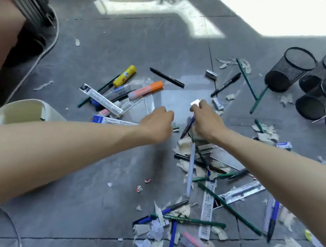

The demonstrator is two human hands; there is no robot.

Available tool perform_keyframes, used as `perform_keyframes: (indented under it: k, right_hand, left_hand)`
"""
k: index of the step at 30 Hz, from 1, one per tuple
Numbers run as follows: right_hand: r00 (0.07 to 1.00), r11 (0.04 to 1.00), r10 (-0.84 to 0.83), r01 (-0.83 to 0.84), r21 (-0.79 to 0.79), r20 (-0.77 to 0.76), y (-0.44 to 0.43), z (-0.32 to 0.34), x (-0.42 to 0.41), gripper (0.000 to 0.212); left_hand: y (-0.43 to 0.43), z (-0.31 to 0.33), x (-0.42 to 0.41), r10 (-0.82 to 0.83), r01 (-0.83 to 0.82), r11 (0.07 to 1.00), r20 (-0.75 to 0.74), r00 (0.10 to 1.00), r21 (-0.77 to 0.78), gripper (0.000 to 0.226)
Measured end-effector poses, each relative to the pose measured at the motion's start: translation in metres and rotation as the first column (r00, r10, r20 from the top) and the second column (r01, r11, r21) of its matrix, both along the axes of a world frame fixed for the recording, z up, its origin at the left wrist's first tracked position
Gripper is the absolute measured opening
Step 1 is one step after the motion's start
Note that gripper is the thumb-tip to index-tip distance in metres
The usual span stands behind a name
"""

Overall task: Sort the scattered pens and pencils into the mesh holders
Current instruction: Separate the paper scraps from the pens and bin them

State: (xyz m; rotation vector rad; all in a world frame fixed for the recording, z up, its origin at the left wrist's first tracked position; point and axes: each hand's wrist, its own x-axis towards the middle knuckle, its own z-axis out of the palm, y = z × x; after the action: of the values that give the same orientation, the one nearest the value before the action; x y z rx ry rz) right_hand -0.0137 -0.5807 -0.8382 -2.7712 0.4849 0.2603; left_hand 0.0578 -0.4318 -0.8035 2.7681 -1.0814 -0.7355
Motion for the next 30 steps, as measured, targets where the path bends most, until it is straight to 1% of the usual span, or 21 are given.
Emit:
perform_keyframes:
  k: [1,4,7,10,11,13,14,15,16,18,19,20,21,22,24,25,27,29,30]
  right_hand:
    - [0.999,0.999,-0.041,0.041,0.007,-0.001,-0.010,-0.002,0.001,0.031]
    - [0.988,0.986,-0.151,0.153,0.072,-0.029,-0.028,-0.009,0.000,0.025]
    - [0.987,0.978,-0.151,0.157,0.139,-0.050,-0.030,-0.013,-0.004,0.022]
    - [0.990,0.975,-0.116,0.128,0.180,-0.075,-0.032,-0.017,-0.005,0.007]
    - [0.991,0.971,-0.102,0.117,0.210,-0.081,-0.033,-0.017,-0.005,0.007]
    - [0.991,0.956,-0.100,0.120,0.268,-0.085,-0.035,-0.015,-0.005,0.028]
    - [0.989,0.948,-0.128,0.146,0.285,-0.081,-0.034,-0.014,-0.005,0.036]
    - [0.983,0.943,-0.172,0.183,0.279,-0.062,-0.035,-0.013,-0.005,0.039]
    - [0.974,0.943,-0.224,0.227,0.243,-0.041,-0.036,-0.011,-0.004,0.037]
    - [0.950,0.946,-0.312,0.312,0.088,-0.009,-0.039,-0.008,-0.005,0.027]
    - [0.938,0.937,-0.348,0.348,0.024,-0.007,-0.042,-0.008,-0.006,0.026]
    - [0.923,0.923,-0.384,0.385,-0.001,-0.026,-0.045,-0.008,-0.006,0.032]
    - [0.906,0.908,-0.418,0.419,0.010,-0.062,-0.047,-0.009,-0.006,0.038]
    - [0.892,0.893,-0.440,0.446,0.049,-0.105,-0.049,-0.009,-0.005,0.040]
    - [0.884,0.876,-0.438,0.460,0.144,-0.164,-0.052,-0.009,0.002,0.031]
    - [0.884,0.869,-0.429,0.460,0.182,-0.185,-0.051,-0.009,0.005,0.030]
    - [0.881,0.851,-0.420,0.465,0.242,-0.215,-0.045,-0.009,0.009,0.028]
    - [0.879,0.826,-0.424,0.474,0.304,-0.217,-0.036,-0.012,0.011,0.021]
    - [0.889,0.825,-0.417,0.458,0.332,-0.189,-0.033,-0.011,0.011,0.019]
  left_hand:
    - [-0.018,-0.003,-0.003,0.029,-0.029,0.999,0.007,1.000,-0.016,0.027]
    - [-0.056,-0.021,-0.013,0.090,-0.090,0.995,0.010,0.996,-0.049,0.034]
    - [-0.066,-0.038,-0.022,0.176,-0.174,0.984,0.030,0.984,-0.039,0.025]
    - [-0.070,-0.045,-0.020,0.284,-0.282,0.954,0.003,0.959,-0.105,0.025]
    - [-0.071,-0.044,-0.015,0.328,-0.325,0.936,-0.003,0.945,-0.137,0.026]
    - [-0.069,-0.040,-0.002,0.424,-0.416,0.890,0.004,0.906,-0.188,0.026]
    - [-0.066,-0.039,0.006,0.468,-0.456,0.868,0.017,0.883,-0.196,0.026]
    - [-0.061,-0.038,0.015,0.505,-0.489,0.850,0.039,0.862,-0.195,0.028]
    - [-0.056,-0.038,0.023,0.533,-0.515,0.838,0.061,0.844,-0.183,0.029]
    - [-0.041,-0.041,0.036,0.562,-0.549,0.825,0.103,0.820,-0.135,0.031]
    - [-0.034,-0.043,0.040,0.566,-0.555,0.824,0.124,0.815,-0.115,0.031]
    - [-0.028,-0.045,0.043,0.566,-0.556,0.825,0.146,0.812,-0.105,0.030]
    - [-0.024,-0.045,0.044,0.564,-0.553,0.826,0.170,0.808,-0.110,0.031]
    - [-0.022,-0.046,0.044,0.561,-0.547,0.827,0.192,0.805,-0.128,0.033]
    - [-0.023,-0.045,0.043,0.529,-0.499,0.848,0.228,0.817,-0.181,0.035]
    - [-0.026,-0.044,0.041,0.492,-0.452,0.868,0.234,0.838,-0.205,0.032]
    - [-0.034,-0.044,0.035,0.367,-0.313,0.916,0.212,0.906,-0.249,0.024]
    - [-0.044,-0.048,0.028,0.164,-0.109,0.953,0.180,0.970,-0.282,0.025]
    - [-0.049,-0.050,0.023,0.045,0.009,0.956,0.176,0.983,-0.295,0.027]
